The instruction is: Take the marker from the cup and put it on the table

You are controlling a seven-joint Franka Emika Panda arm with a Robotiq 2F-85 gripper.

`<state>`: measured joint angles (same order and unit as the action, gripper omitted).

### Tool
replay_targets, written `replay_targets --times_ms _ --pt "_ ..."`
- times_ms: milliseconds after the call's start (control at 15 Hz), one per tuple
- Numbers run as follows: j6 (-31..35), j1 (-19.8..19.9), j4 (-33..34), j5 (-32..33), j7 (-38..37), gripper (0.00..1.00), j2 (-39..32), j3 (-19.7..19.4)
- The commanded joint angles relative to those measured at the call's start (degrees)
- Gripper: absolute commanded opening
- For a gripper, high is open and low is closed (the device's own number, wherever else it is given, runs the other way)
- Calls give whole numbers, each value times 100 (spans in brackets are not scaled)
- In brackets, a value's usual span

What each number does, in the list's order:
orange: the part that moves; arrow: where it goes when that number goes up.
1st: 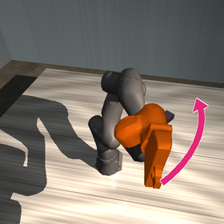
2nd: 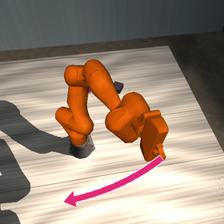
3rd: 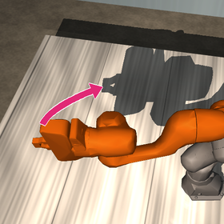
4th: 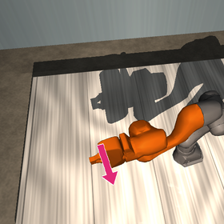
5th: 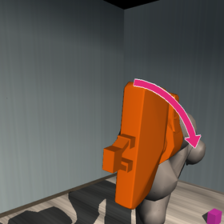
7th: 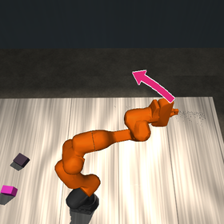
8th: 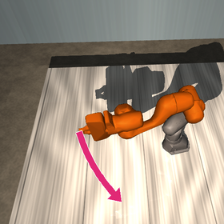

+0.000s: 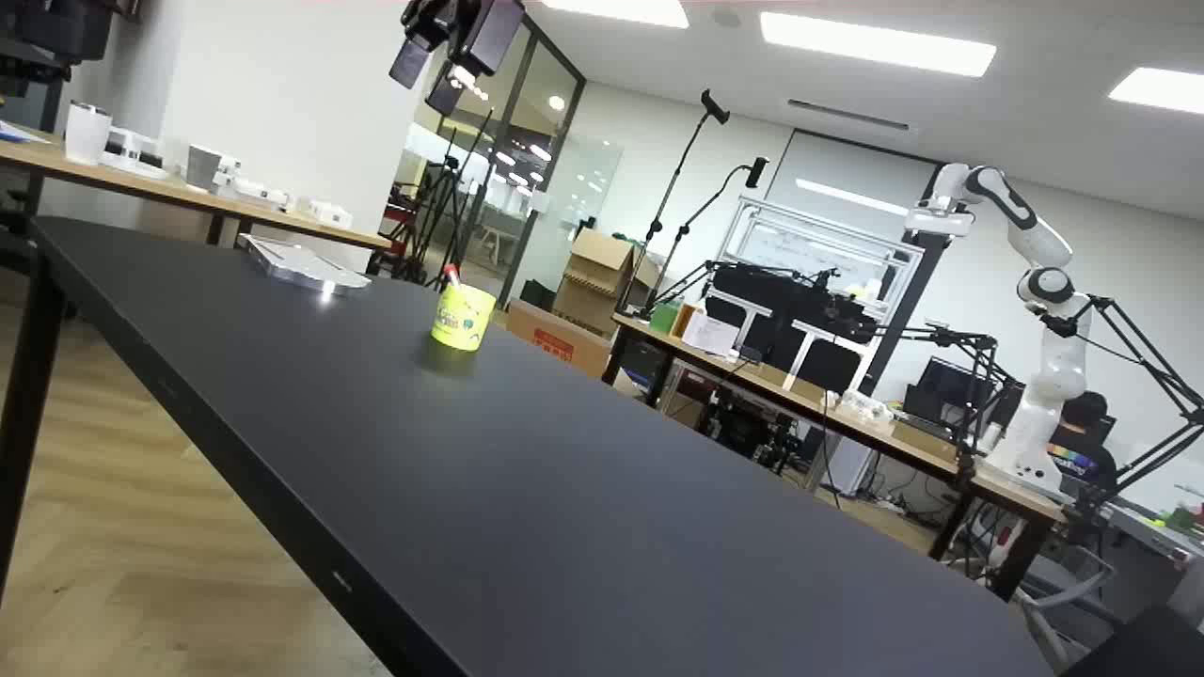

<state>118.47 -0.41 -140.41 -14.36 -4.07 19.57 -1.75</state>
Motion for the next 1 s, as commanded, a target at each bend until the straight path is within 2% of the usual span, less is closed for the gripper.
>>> replay_targets --times_ms 0,933 --pt "-12 27 9 -6 7 100 -1 23" --pt "-9 25 104 126 61 100 -108 55"
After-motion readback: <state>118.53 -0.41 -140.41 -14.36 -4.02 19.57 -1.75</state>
